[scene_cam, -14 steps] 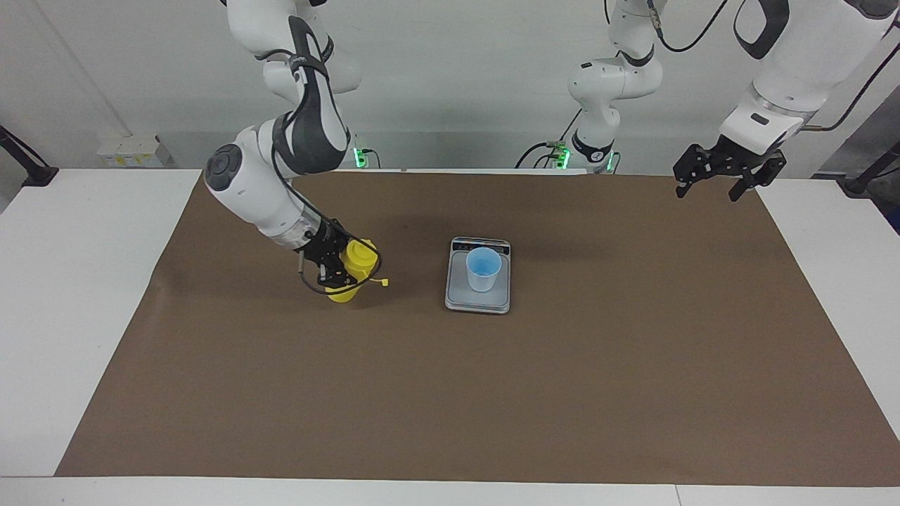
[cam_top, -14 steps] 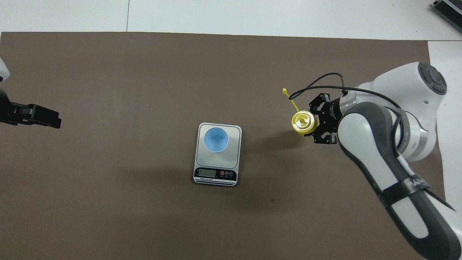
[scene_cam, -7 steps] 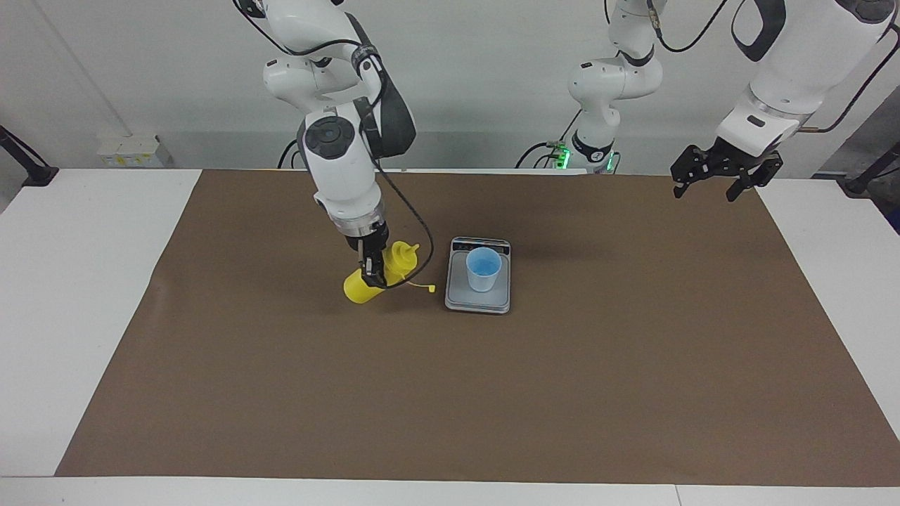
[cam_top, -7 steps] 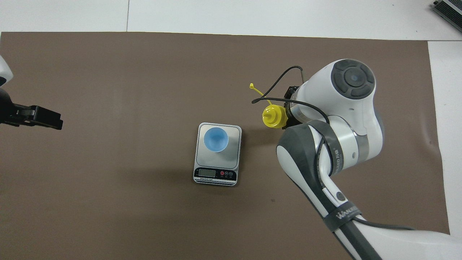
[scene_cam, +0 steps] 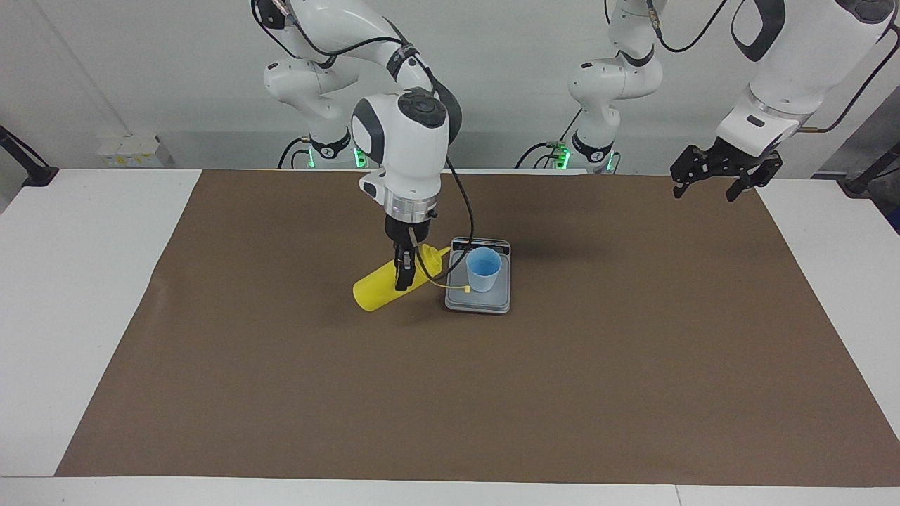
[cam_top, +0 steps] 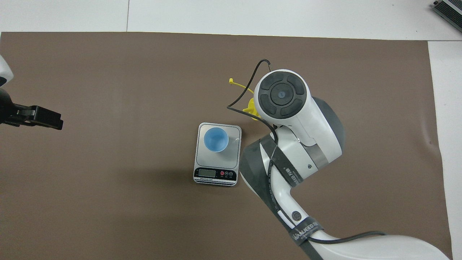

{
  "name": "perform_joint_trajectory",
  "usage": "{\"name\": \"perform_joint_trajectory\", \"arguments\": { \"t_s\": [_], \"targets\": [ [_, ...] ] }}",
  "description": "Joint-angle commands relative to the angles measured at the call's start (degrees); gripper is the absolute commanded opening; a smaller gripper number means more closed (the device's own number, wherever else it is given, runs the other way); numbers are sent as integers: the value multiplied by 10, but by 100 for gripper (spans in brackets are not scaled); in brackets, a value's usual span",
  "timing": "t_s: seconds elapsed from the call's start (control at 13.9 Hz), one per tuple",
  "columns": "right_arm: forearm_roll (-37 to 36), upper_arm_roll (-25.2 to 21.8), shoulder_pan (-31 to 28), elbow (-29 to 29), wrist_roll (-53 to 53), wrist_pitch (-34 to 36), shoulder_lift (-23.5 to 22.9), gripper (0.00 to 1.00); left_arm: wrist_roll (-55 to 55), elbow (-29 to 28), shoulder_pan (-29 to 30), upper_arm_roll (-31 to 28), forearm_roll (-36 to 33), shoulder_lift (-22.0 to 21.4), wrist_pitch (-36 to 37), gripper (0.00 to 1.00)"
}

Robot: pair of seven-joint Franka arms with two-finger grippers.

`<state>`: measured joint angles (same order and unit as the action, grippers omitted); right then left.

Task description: Pour seasoning into cup on scale with both arms

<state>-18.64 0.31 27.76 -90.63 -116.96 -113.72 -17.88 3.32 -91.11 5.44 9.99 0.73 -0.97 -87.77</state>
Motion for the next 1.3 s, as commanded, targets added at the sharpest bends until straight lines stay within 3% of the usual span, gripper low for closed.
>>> {"name": "perform_joint_trajectory", "arguments": {
  "t_s": [0.0,0.58,0.94,1.22],
  "targets": [
    [-78,1,18,29,-10,4,-22,0,-6,-16,0,1,-6,-16,1,100],
    [-252,1,124,31,-12,21,-69,0,-4,-16,2,1,-6,-16,1,100],
    [-379,2,129,18,-12,11,-73,0,-3,-16,7,0,-6,-16,-1,100],
    [-428,1,149,-2,-13,16,-73,0,-3,-16,7,1,-6,-16,-1,100]
  ]
}}
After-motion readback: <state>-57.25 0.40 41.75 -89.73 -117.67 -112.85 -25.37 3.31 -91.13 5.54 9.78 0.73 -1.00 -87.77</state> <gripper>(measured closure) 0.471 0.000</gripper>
